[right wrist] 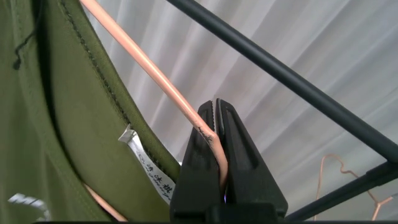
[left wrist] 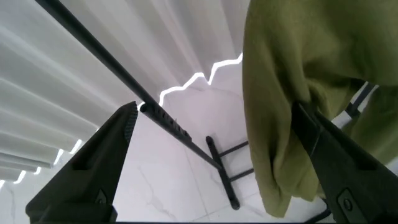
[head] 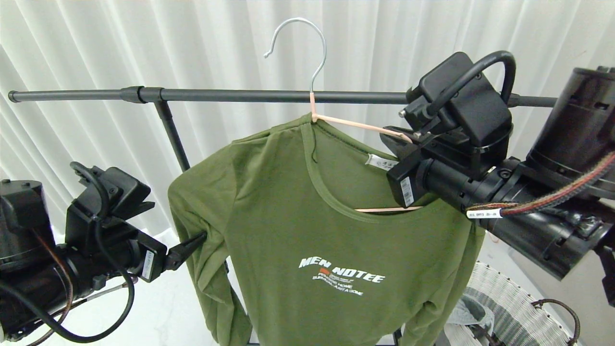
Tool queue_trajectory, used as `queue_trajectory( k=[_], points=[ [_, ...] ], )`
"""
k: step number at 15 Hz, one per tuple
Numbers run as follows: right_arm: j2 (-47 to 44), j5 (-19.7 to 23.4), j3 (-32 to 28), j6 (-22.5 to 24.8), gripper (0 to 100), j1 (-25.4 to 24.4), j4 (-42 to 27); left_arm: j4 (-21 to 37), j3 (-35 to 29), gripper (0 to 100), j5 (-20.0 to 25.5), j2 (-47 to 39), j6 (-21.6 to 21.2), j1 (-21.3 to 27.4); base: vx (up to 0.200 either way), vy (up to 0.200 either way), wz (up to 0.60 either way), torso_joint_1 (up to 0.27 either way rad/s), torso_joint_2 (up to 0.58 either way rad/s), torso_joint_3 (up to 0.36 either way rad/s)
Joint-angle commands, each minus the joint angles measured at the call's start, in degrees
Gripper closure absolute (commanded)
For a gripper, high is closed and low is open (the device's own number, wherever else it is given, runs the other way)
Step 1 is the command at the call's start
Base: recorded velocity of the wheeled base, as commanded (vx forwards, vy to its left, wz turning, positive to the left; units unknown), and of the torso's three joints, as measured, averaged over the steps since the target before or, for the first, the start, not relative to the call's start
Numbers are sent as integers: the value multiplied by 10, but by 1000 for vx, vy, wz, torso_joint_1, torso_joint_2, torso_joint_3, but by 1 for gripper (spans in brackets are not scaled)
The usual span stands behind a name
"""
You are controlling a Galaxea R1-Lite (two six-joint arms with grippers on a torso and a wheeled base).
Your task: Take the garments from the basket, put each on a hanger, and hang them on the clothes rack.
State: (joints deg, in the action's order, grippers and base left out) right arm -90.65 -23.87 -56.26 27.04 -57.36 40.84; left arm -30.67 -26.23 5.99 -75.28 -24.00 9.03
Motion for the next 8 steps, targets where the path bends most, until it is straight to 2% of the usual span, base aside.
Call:
queue_trajectory(
  k=[1,2,5,8],
  points=[
    [1,-1,0,0,100,-7,0,0,2,0,0,0,0,-1,0,0,0,0,0,0],
    [1,-1,-1,0,100,-7,0,0,4,100,0,1,0,-1,0,0,0,0,0,0],
    [1,-3,0,-1,100,-7,0,-1,13,100,-2,4,0,-4,0,0,0,0,0,0],
    [2,-7,4,-1,100,1,0,-1,18,100,-4,14,0,-31,0,0,0,0,0,0]
  ],
)
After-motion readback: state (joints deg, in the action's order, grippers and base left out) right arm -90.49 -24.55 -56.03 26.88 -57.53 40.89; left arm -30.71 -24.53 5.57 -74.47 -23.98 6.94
